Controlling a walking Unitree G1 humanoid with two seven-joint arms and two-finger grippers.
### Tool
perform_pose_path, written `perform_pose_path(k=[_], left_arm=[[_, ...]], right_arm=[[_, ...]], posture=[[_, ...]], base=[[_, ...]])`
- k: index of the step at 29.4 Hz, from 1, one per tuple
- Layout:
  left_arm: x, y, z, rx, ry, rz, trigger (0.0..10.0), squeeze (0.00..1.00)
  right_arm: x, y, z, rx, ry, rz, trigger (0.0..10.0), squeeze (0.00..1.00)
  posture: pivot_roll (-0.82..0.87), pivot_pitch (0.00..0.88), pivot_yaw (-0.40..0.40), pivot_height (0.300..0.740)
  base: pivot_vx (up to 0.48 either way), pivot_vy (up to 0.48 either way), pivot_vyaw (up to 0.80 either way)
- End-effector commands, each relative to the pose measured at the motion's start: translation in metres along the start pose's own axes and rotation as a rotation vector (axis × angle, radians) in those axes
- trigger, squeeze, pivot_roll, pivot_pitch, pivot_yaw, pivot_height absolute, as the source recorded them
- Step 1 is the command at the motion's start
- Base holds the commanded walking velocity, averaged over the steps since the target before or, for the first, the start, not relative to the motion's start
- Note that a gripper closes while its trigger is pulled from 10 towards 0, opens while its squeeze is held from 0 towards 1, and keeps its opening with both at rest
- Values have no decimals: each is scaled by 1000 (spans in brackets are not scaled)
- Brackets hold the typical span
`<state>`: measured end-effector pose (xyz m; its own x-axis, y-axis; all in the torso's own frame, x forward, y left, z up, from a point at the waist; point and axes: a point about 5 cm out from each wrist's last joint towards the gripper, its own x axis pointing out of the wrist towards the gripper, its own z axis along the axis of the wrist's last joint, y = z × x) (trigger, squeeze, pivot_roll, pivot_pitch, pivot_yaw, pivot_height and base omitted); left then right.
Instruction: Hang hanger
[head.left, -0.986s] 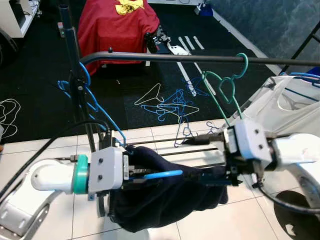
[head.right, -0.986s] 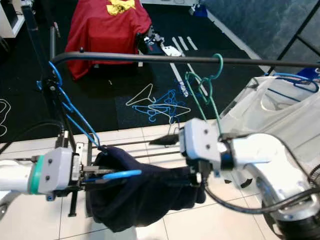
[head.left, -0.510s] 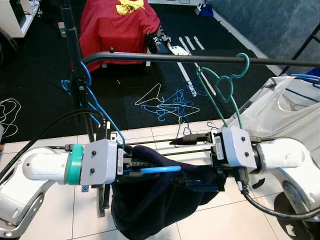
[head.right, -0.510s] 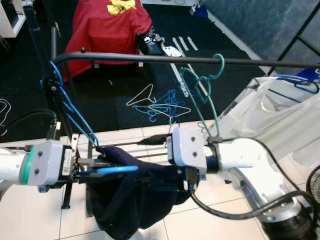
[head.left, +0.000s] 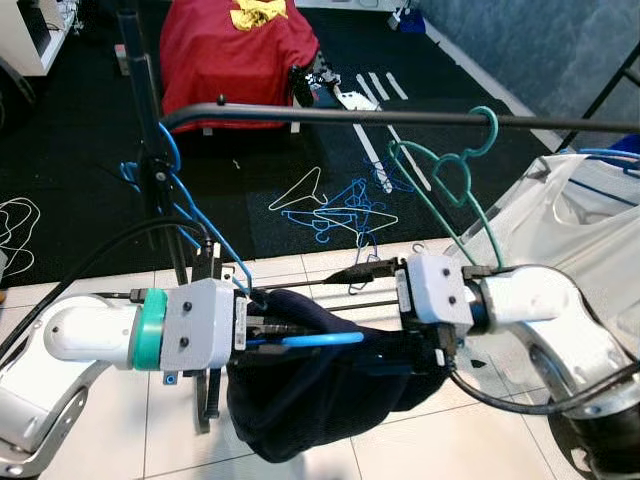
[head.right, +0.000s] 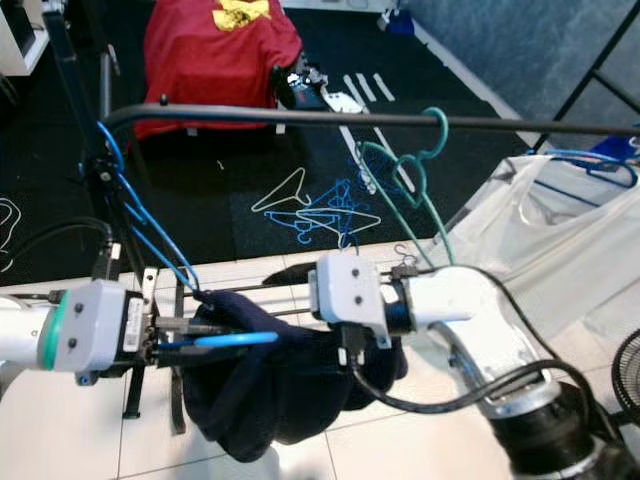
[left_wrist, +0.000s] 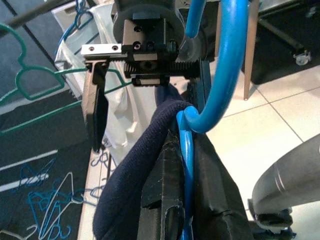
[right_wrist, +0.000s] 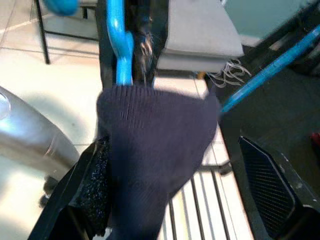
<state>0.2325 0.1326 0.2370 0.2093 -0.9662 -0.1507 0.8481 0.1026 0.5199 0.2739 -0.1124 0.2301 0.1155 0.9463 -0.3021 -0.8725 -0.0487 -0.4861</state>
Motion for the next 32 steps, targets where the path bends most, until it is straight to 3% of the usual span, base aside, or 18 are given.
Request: perform_pose_path(k=[1, 15, 16, 17, 20, 21, 23, 24, 25, 32], left_arm=[[5, -3, 14, 47, -68, -34, 10000, 0], [8, -7, 14, 33, -77, -37, 10000, 0], [8, -7, 14, 32, -78, -36, 10000, 0], [8, -7, 14, 31, -78, -35, 10000, 0], [9, -7, 14, 31, -78, -35, 10000, 0], [8, -6, 14, 31, -78, -35, 10000, 0], [8, -6, 14, 31, -78, -35, 10000, 0], [8, -6, 14, 31, -77, -35, 10000, 0], [9, -7, 13, 30, -77, -36, 10000, 0], [12, -6, 11, 28, -76, -27, 10000, 0]], right_arm=[[8, 2, -4, 3, 0, 27, 10000, 0], [38, -2, -7, -1, -54, 56, 10000, 0], [43, -2, -10, 13, -53, 64, 4078, 0], [47, -2, -11, 26, -50, 76, 6510, 0], [49, -2, -12, 34, -46, 83, 6510, 0], [50, -2, -13, 41, -45, 95, 4314, 0], [50, -2, -13, 41, -45, 95, 4314, 0], [51, -2, -13, 43, -45, 103, 1608, 0], [51, -1, -12, 38, -57, 123, 0, 0], [52, 1, -15, 36, -101, 166, 0, 0]], posture=[[4, 70, -1, 740], [13, 75, 0, 740], [18, 76, 1, 740], [18, 77, 2, 740], [18, 77, 2, 740], [16, 76, 2, 740], [16, 76, 2, 740], [16, 76, 2, 740], [13, 77, 2, 740], [13, 77, 5, 740]], base=[[0, 0, 0], [0, 0, 0], [0, 0, 0], [0, 0, 0], [0, 0, 0], [0, 0, 0], [0, 0, 0], [0, 0, 0], [0, 0, 0], [0, 0, 0]])
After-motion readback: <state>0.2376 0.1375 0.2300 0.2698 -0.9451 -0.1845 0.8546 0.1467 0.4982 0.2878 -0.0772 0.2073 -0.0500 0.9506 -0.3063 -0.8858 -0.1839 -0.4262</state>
